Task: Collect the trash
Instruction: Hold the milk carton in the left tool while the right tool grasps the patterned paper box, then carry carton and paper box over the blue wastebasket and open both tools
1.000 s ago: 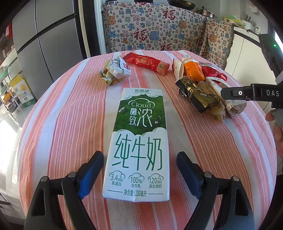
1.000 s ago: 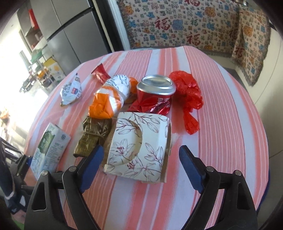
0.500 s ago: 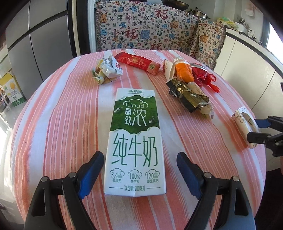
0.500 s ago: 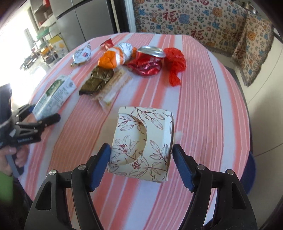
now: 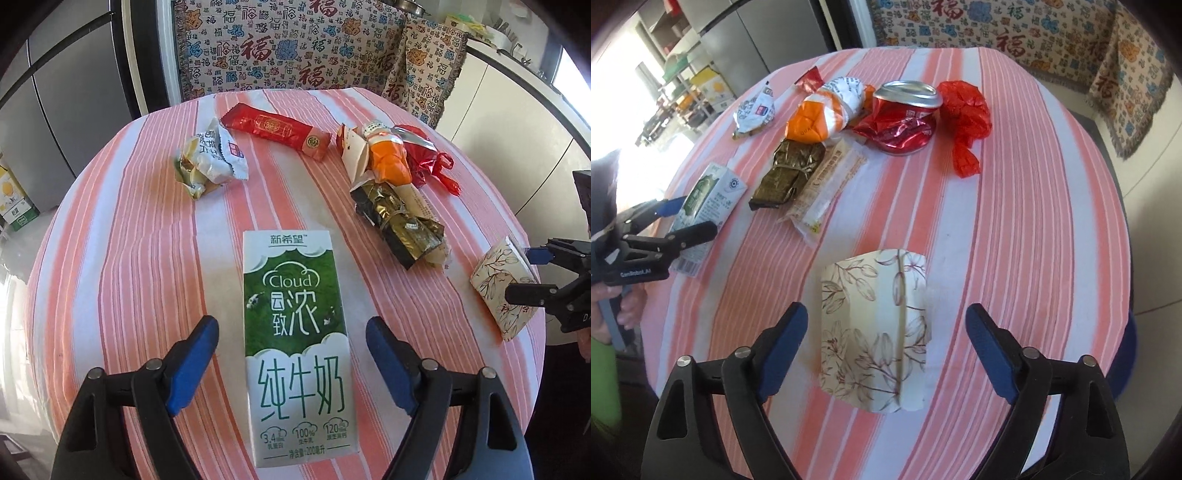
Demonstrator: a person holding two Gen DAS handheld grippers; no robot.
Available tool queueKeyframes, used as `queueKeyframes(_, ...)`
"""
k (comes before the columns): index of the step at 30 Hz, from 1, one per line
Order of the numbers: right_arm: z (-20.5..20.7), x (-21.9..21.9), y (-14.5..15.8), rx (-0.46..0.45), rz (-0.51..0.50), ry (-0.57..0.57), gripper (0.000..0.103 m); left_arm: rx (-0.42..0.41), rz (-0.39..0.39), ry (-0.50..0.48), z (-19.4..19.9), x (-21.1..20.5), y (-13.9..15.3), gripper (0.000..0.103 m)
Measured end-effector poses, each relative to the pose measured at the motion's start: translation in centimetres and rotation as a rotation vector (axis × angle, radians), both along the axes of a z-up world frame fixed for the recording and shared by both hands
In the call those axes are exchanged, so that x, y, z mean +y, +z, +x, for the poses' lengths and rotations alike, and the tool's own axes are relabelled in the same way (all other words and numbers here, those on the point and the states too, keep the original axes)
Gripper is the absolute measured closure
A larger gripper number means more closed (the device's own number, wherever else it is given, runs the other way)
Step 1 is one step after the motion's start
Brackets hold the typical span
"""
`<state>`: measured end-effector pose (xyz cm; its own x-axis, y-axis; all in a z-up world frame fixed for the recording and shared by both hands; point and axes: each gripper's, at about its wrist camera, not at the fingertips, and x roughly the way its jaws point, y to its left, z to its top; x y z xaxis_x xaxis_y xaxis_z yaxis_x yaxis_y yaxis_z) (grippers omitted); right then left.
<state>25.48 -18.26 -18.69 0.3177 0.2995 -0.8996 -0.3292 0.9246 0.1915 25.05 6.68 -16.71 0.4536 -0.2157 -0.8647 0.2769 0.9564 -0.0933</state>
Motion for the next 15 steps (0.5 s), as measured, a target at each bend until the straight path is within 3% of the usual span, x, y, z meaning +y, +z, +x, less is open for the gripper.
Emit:
queueKeyframes(1,-0.2,-0.2,0.1,-0.002,0.005,-0.001,0.056,0.005,0.012,-0.004,0.0,-0.2,-0.1,0.052)
queueKeyframes(2,-0.4,-0.4,0.3,-0.007,0.006,-0.003,0.063,0.009,0.024,-0.001,0.0,-0.4,-0.2,0.052)
queueKeyframes(9,-2.4,-2.4,2.4,-0.075,0.052,-0.020,0.063,-0.033,-0.029,0.041,-2.1,0.0,1.2,0.054)
queueKeyframes(15,-3.6,-5.2,3.5,-0.126,0.096,-0.069,0.063,-0.079,-0.070,-0.004,-4.6,-3.1,3.9,0.054)
